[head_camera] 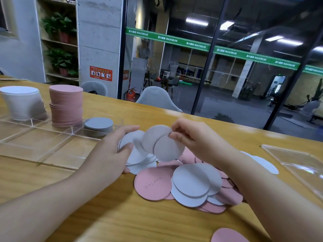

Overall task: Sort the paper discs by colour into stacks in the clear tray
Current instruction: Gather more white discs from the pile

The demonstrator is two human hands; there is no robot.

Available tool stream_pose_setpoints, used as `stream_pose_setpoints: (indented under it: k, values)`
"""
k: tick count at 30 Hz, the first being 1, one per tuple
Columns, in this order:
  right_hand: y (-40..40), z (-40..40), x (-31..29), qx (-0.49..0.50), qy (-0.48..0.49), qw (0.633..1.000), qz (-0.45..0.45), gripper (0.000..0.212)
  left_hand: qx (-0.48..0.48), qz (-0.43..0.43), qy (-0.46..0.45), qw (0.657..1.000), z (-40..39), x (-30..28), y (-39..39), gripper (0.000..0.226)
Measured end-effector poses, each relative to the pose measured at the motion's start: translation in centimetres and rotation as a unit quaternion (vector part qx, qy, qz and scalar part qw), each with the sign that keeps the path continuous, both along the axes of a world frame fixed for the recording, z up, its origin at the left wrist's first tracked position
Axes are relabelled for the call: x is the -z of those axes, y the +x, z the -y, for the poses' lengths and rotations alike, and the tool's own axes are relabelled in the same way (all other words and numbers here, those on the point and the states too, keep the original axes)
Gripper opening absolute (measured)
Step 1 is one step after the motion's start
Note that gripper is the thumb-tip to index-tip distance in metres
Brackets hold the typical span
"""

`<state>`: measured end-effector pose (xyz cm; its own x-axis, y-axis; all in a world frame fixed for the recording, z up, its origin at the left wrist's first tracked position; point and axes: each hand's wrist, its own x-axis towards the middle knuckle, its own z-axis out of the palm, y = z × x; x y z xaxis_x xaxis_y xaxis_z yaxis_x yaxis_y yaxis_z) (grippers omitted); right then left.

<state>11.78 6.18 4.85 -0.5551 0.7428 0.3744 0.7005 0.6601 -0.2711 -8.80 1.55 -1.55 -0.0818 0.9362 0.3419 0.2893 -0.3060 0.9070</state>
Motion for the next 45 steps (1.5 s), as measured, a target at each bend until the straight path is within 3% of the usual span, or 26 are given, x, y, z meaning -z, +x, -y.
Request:
stream_pose_setpoints:
  k: [9, 17, 21, 24, 27, 30, 35, 43, 45]
  values:
    - [-2.1, 0.6, 2.0, -0.009, 0.012, 0.998, -0.065, 0.007, 0.044, -0.021, 0.055, 0.997, 0.1, 0.1, 0.1, 0.032]
    - [-2.5, 0.7, 3.2, -0.029, -0.085, 0.984, -0.154, 0.015, 0.038, -0.099, 0.081, 0.991, 0.4, 0.0, 0.1, 0.058]
    - [-1.8, 0.1, 2.7, -0.004, -0.1, 0.976, -0.195, 0.016, 0.024, -0.123, 0.093, 0.988, 0.3, 0.1, 0.0, 0.05]
    - [-0.9, -0.4, 2.7, 0.049, -0.085, 0.987, -0.124, 0.008, 0.006, -0.101, 0.084, 0.991, 0.2, 0.0, 0.1, 0.042]
    - [-0.2, -0.8, 3.2, 0.104, -0.088, 0.991, -0.005, 0.034, 0.005, -0.046, 0.056, 0.997, 0.2, 0.1, 0.2, 0.035]
    - [-0.4, -1.3, 3.5, 0.113, -0.134, 0.984, 0.032, 0.057, 0.005, -0.022, 0.039, 0.999, 0.1, 0.0, 0.2, 0.032]
    - [-0.7, -2.6, 4.1, 0.145, -0.165, 0.969, 0.115, 0.069, 0.004, -0.024, 0.031, 0.999, 0.3, -0.2, 0.3, 0.037]
    - [-0.7, -2.5, 3.9, 0.13, -0.146, 0.981, -0.007, 0.073, 0.013, -0.036, 0.022, 0.999, 0.4, -0.4, 0.2, 0.052]
    - [-0.6, -2.4, 3.8, 0.128, -0.119, 0.983, -0.064, 0.056, 0.014, -0.02, 0.018, 1.0, 0.4, -0.3, 0.2, 0.052]
